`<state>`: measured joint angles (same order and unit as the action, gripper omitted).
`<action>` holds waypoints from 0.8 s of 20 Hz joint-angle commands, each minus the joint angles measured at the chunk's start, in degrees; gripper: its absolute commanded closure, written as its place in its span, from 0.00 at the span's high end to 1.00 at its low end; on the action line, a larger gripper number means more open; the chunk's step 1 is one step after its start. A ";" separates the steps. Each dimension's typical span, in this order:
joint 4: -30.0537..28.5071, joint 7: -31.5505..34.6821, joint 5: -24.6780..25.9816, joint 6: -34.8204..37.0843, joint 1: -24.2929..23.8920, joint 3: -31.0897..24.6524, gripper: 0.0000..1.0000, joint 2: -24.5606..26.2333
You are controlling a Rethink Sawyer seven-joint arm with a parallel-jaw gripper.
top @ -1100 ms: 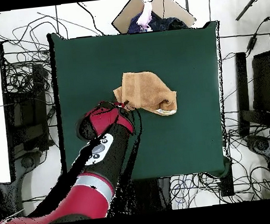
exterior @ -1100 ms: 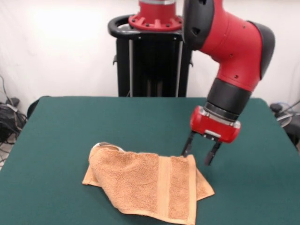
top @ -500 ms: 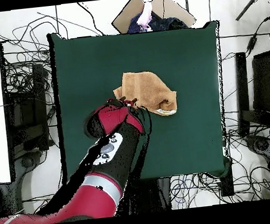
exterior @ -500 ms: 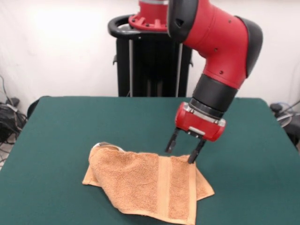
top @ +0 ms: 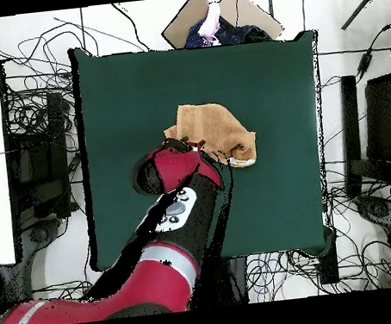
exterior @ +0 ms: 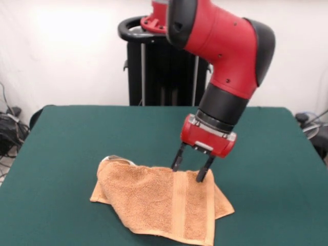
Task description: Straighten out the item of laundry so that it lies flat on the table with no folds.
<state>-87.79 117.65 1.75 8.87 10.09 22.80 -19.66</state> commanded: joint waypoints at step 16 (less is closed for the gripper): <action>2.26 0.60 7.50 4.44 -2.56 -10.56 1.00 0.48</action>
<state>-87.86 117.65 6.12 8.87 3.67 15.71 -21.12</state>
